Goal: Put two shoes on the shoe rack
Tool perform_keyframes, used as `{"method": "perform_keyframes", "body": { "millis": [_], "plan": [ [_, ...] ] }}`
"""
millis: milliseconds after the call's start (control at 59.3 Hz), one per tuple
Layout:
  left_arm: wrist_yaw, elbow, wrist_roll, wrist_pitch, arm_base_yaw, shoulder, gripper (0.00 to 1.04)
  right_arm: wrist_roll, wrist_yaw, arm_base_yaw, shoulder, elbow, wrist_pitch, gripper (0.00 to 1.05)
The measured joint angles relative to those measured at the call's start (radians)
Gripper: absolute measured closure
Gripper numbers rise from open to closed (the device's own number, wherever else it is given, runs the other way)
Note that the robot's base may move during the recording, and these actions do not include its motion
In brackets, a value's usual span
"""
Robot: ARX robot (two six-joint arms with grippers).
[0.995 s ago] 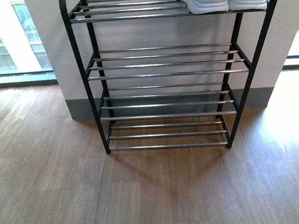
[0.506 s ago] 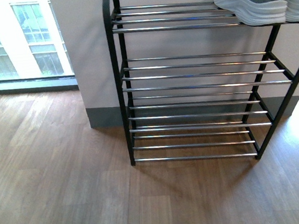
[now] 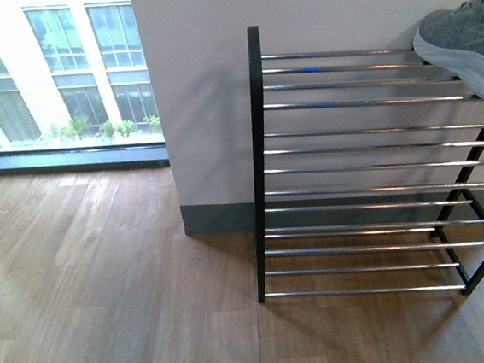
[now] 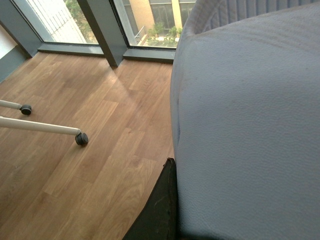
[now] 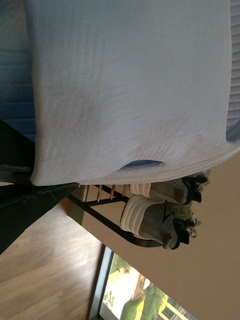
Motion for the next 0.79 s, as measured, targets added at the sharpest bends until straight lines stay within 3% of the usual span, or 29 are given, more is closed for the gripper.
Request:
{"method": "perform_keyframes", "body": {
  "millis": [792],
  "plan": [
    [0.001, 0.0, 0.0, 0.0, 0.0, 0.0, 1.03, 0.0, 0.003, 0.0, 0.0, 0.0, 0.0, 1.03]
  ]
}}
